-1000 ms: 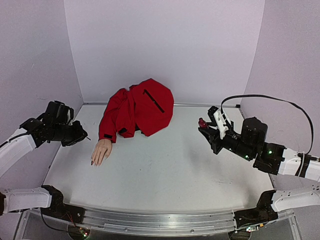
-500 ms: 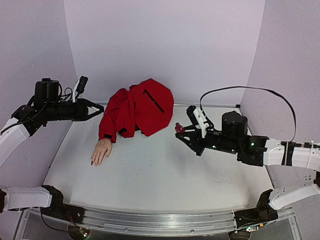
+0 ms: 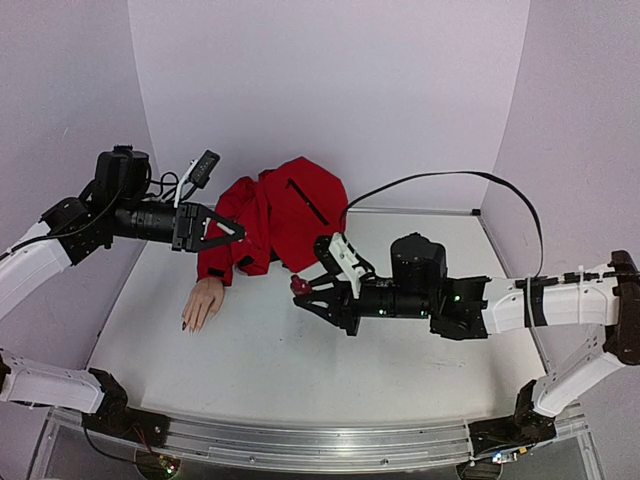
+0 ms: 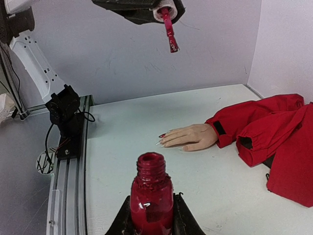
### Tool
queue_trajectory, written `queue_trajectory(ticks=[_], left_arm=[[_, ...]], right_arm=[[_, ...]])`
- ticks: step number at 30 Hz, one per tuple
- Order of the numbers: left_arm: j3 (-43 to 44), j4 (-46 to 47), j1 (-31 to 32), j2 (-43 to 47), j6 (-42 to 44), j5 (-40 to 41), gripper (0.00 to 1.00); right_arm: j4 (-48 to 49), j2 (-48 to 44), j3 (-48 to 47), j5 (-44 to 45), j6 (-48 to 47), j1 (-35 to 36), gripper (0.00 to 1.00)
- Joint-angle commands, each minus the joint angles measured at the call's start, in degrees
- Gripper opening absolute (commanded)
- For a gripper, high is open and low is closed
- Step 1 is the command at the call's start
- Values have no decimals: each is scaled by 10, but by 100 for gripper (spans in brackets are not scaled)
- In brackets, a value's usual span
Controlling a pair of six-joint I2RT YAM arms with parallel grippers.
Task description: Paint the nails
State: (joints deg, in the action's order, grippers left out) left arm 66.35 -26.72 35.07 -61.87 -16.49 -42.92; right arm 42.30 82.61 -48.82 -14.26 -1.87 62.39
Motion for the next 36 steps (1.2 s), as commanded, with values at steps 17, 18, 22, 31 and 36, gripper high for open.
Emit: queue_trajectory(ticks=[17,18,22,31,36], left_arm=[[58,8,68,-50,8,43,0],[59,6,71,-50,10,47,0],[62,0,78,-52,14,56,0],[68,-13,88,-59,25,70,0],[69,-18,93,-62,30,76,0]], right_arm=[[83,43,-57,32,-6,12,0],[84,43,-56,38,-6,12,0],[83,42,-55,59,-7,12,0],[85,38,-54,63,-12,12,0],[86,38,-56,63,-14,12,0]])
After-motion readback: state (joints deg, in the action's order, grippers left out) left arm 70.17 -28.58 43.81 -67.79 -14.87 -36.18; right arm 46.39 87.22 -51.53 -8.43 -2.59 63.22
